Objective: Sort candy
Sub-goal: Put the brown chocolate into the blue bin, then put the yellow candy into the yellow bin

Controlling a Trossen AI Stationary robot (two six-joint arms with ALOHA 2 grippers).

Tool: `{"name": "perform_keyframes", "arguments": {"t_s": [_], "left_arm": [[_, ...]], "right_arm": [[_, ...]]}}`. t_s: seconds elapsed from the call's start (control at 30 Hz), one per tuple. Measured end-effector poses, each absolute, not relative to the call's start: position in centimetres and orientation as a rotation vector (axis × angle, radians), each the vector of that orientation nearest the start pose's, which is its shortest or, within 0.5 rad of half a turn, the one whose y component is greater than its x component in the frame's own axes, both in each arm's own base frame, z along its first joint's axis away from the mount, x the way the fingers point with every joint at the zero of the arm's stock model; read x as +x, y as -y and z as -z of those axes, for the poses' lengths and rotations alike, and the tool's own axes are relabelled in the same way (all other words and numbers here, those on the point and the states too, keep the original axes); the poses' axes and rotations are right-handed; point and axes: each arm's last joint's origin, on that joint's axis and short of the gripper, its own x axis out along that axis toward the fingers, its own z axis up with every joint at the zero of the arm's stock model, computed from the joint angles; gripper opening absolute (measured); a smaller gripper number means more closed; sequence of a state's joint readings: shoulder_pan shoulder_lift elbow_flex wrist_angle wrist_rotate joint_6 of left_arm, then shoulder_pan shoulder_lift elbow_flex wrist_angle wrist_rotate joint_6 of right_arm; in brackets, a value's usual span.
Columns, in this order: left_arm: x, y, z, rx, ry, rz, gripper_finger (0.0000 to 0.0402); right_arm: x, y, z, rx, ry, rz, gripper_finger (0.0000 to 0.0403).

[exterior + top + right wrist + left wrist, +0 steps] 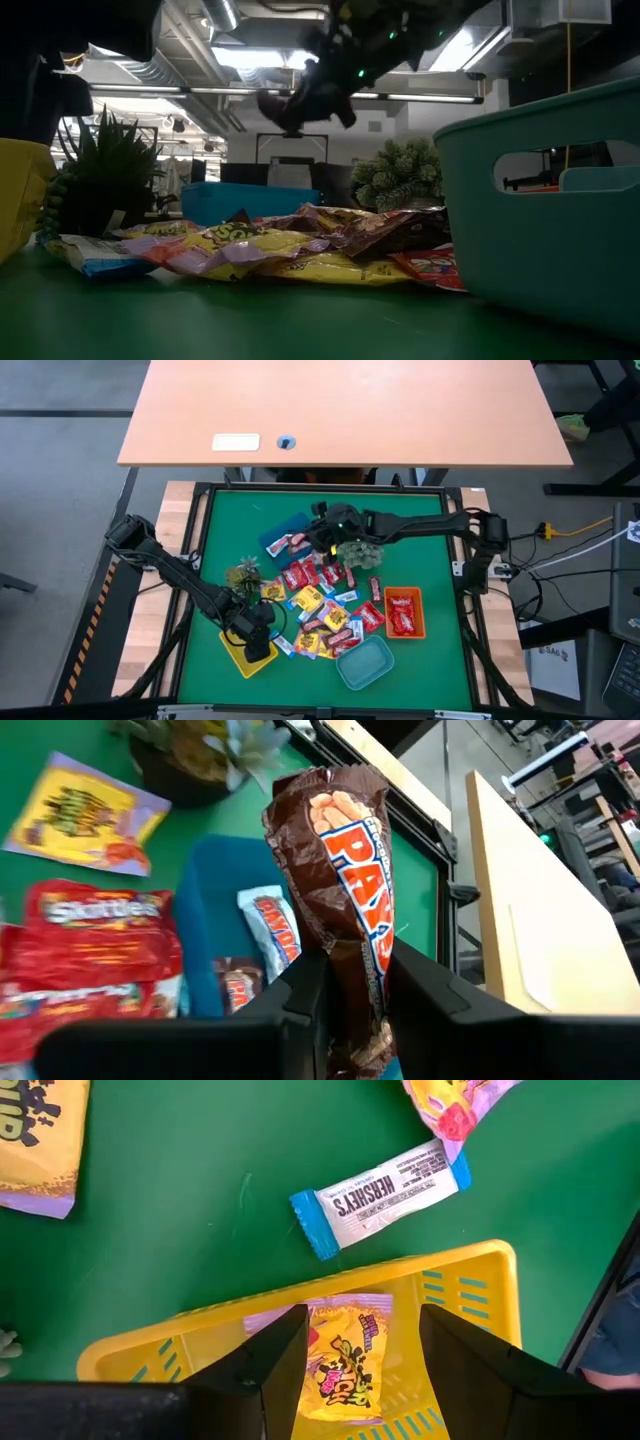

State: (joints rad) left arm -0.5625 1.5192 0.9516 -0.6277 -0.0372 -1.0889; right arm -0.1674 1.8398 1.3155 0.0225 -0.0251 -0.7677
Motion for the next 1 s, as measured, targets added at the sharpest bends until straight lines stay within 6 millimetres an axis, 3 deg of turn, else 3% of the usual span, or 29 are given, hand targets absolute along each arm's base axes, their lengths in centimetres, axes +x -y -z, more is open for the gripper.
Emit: {"name": "perform_keyframes", "arguments": {"t_s": [0.2, 0.63, 0.8, 1.0], "left_arm": [[23.9, 15.0, -19.7, -0.596, -1.228, -0.197, 0.0179], [23.9, 15.0, -19.7, -0.596, -1.224, -0.197, 0.0179], [24.1, 15.0, -19.8, -0.599, -1.197, -0.196, 0.0179], [25.5, 15.4, -20.6, -0.599, -0.98, -0.177, 0.0179]], "right_arm": [[42.0, 6.9, -22.2, -0.704, -0.55, -0.054, 0.0092], [42.1, 7.3, -22.0, -0.733, -0.592, 0.064, 0.0247], [42.1, 7.3, -22.1, -0.733, -0.594, 0.069, 0.0259], [41.5, 5.7, -23.6, -0.765, -0.612, 0.122, 0.0253]]}}
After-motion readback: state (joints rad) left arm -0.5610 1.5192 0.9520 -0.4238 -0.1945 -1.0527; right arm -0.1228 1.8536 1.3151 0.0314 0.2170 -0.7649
